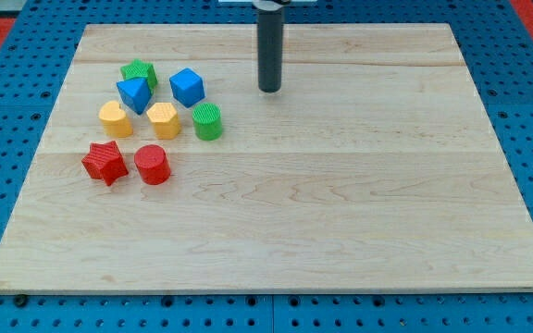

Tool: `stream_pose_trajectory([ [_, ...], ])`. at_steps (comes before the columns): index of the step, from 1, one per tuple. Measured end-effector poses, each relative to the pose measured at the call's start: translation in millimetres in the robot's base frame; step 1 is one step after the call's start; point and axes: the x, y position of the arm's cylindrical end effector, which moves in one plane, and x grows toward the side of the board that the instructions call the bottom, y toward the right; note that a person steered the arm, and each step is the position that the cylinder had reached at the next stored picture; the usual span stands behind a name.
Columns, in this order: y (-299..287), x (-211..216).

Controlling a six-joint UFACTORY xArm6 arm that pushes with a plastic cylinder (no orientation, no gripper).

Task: Move the blue cube towards the right side of the green star

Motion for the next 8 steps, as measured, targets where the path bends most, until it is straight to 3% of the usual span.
stream_pose_trajectory([
  [4, -81, 18],
  [8, -80, -19],
])
